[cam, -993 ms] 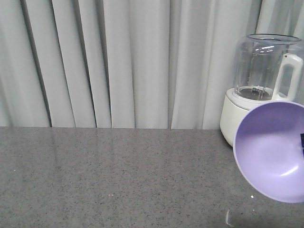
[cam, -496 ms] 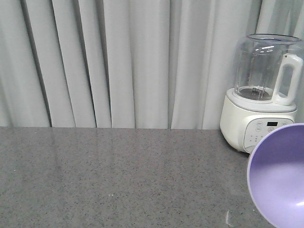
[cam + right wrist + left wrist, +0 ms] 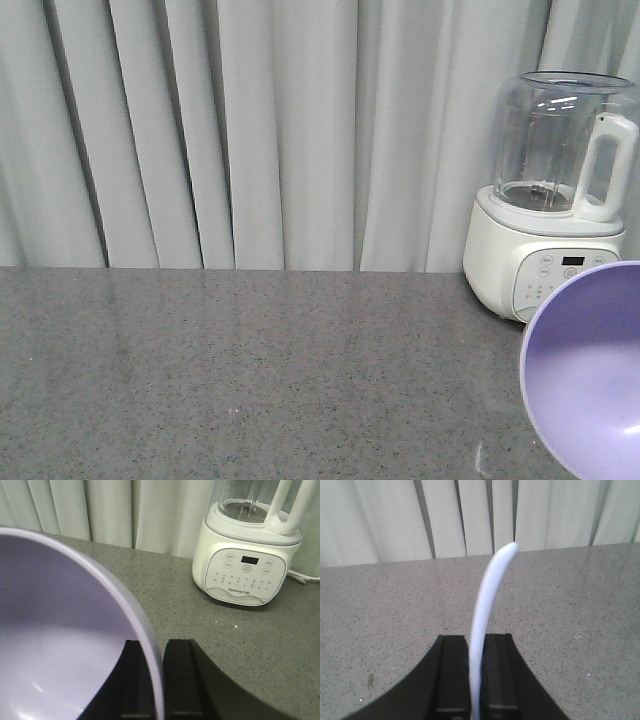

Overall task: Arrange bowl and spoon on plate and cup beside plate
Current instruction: 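Drive the base, holding both items, to the counter with the blue plate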

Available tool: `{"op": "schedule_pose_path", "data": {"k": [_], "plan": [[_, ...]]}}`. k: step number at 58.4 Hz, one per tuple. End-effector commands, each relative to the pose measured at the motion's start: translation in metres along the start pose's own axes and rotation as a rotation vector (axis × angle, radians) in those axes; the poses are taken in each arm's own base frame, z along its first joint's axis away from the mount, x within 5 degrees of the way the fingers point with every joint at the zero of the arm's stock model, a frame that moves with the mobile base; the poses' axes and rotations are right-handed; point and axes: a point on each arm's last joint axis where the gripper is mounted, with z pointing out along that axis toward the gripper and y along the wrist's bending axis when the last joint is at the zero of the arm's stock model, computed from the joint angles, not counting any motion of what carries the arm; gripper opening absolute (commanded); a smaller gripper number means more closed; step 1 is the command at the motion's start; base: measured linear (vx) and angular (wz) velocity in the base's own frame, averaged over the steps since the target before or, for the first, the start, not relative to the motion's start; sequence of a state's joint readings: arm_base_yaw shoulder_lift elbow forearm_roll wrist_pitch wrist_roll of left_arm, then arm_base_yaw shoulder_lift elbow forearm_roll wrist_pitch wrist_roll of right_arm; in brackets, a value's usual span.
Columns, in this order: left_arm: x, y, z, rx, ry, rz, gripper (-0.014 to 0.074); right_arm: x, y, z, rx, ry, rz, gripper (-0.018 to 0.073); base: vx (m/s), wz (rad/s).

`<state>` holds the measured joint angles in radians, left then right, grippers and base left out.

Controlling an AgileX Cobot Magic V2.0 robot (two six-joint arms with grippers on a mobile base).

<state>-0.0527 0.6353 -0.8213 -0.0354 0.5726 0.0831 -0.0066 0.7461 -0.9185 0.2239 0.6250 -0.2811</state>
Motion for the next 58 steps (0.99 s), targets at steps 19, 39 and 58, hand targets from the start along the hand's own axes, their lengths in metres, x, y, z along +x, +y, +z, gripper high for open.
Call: {"op": "schedule_pose_path", "data": {"k": [19,39,58], "plan": [[-0.0162,0.0000,-0.0058,0.000,-0.117,-0.001,-0.0006,-0.0161,-0.0024,-0.0069,0.026,-0.121,0.006,-0.0009,0.00,0.00],[-0.0162,0.0000,-0.0058,0.000,-0.117,-0.001,-0.0006,-0.0160,-0.0024,-0.0068,0.026,-0.120,0.006,-0.0009,0.00,0.00],[-0.0162,0.0000,-0.0058,0.000,-0.117,-0.001,-0.0006,-0.0160,-0.0024,-0.0068,0.026,-0.120,0.006,-0.0009,-0.03,0.02]]}}
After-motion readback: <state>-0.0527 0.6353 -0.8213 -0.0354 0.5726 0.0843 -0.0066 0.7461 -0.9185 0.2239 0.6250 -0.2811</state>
